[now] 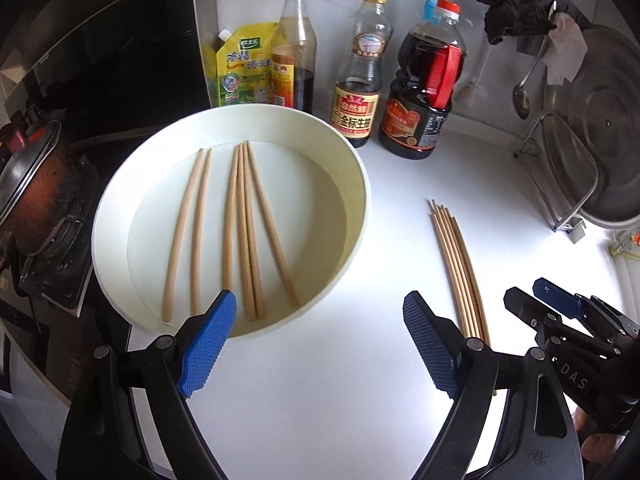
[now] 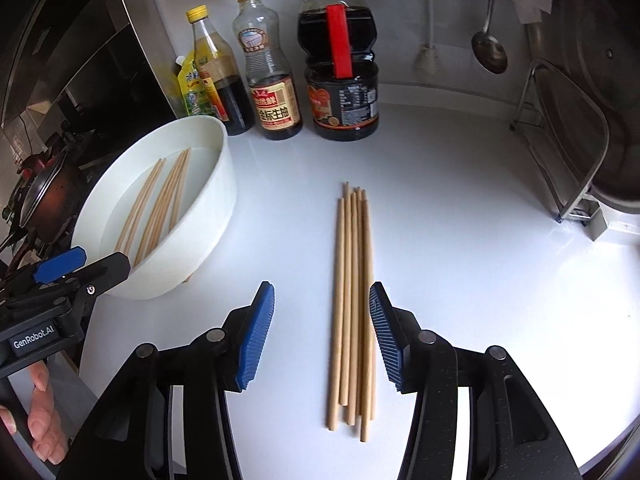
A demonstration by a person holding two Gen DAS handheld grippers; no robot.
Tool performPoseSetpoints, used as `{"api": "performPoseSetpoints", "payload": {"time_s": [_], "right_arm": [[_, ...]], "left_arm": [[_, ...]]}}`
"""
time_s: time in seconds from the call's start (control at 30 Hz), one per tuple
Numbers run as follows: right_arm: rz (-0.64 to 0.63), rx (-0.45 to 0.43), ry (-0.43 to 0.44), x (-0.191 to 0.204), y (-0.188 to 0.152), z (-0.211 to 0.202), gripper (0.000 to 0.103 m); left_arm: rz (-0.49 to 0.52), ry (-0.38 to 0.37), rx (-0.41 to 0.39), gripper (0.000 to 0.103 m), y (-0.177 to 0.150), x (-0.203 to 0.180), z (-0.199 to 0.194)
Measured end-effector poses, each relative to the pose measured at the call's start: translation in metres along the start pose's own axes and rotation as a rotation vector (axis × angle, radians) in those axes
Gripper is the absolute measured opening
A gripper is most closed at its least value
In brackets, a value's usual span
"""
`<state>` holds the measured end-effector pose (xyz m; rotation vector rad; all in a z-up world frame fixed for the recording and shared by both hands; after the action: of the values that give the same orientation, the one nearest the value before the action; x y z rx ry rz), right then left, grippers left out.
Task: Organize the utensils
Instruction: 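Lift both open tools out of the basin toward the chopstick bundle, then lower both open tools over the chopstick bundle and separate single chopsticks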
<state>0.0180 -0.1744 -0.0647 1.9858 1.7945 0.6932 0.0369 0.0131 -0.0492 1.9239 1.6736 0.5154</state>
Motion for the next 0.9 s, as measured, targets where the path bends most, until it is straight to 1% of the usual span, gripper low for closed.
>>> {"api": "performPoseSetpoints", "payload": {"time_s": [0.07, 0.1, 0.2, 0.27, 0.47, 0.9], "right_arm": [[0.010, 0.007, -0.015, -0.010, -0.006, 0.000, 0.052], [0.014, 0.009, -0.022, -0.015, -0.009, 0.000, 0.053], [0.014, 0.014, -0.052, -0.028, -0.018, 0.002, 0.054], [0.013, 0.025, -0.066, -0.035, -0.022, 0.006, 0.054], [0.019, 0.044, -0.076, -0.051, -0.032, 0.020, 0.054], [-0.053, 0.068, -0.049, -0.047, -0.036, 0.058, 0.054]], "left_arm": [[0.014, -0.005, -0.004, 0.084, -0.003, -0.010, 0.001], [0.020, -0.007, -0.007, 0.084, -0.005, -0.014, 0.001], [0.029, -0.012, -0.015, 0.084, -0.010, -0.025, 0.002], [0.032, -0.022, -0.013, 0.086, -0.013, -0.032, 0.005], [0.035, -0.013, -0.016, 0.086, -0.020, -0.046, 0.012], [0.061, 0.003, 0.007, 0.086, -0.033, -0.063, 0.036]]}}
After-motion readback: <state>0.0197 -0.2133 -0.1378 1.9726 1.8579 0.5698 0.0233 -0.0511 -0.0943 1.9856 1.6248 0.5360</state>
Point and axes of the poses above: each gripper's, at about its wrist camera, not at the fingertips, and z roughly the way its jaws point, x to its left, y to its top, the point moved 2 cm from there along z, roughly the way its jaws point, and after that the axes turned 5 degrees about -x, right-handed, at the moved point
